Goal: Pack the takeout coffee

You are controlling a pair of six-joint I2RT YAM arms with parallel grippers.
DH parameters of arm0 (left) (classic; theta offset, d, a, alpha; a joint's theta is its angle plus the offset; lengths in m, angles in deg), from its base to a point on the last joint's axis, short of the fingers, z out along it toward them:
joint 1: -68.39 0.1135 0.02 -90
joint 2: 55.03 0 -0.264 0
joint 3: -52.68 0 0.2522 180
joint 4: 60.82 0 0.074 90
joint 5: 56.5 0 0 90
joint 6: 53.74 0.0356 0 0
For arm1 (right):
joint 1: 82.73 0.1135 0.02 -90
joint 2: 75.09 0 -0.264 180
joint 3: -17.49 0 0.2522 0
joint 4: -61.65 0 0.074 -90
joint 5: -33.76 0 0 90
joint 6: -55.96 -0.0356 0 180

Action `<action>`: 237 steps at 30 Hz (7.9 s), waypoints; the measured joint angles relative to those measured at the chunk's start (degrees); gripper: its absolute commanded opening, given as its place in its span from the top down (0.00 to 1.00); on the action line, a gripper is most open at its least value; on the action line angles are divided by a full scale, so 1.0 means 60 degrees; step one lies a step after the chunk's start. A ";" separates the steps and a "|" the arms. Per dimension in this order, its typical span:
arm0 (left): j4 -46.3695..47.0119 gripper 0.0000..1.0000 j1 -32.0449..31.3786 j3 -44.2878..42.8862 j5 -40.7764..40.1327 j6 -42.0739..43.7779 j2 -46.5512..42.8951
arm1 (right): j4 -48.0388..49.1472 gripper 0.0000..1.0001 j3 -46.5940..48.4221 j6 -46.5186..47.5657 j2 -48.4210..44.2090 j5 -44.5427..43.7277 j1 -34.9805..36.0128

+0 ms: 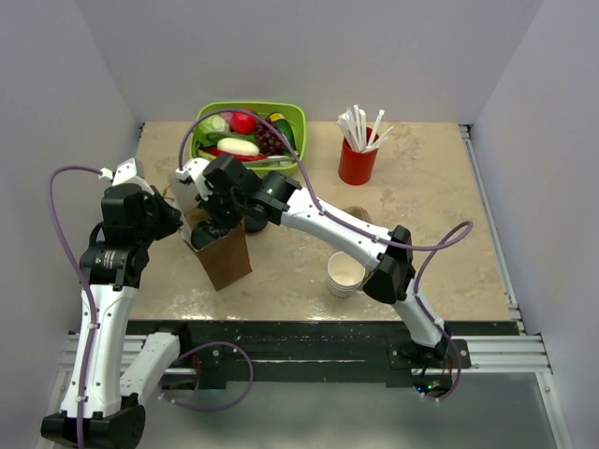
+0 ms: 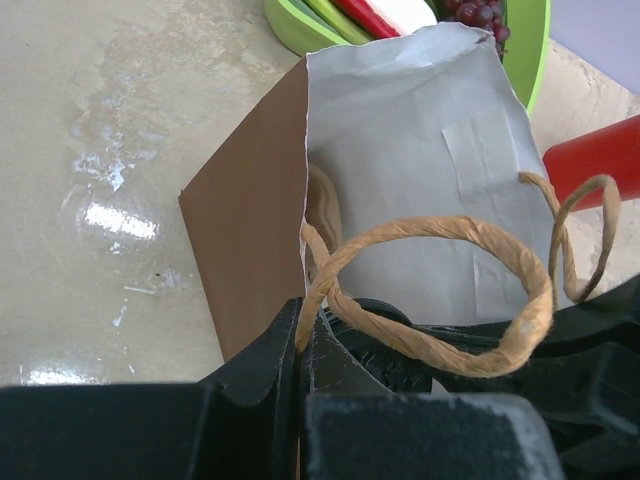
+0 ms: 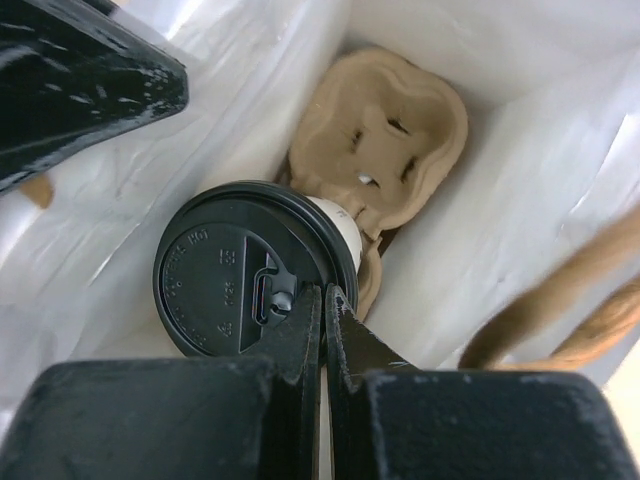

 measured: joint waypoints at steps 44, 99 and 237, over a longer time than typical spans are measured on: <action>-0.0069 1.00 0.0000 0.0007 -0.0364 -0.0004 0.0160 | 0.0940 0.47 -0.0073 0.0040 0.0299 -0.1038 0.0062; -0.0284 0.83 0.0000 -0.0106 -0.0648 -0.0015 0.0273 | 0.5457 0.02 -0.6502 -0.1282 -0.6703 -0.2634 -0.3887; -0.1814 0.00 0.0000 -0.2605 -0.3257 -0.0018 -0.0321 | 0.2575 0.18 -0.0441 0.2182 -0.2834 -0.0160 -0.0441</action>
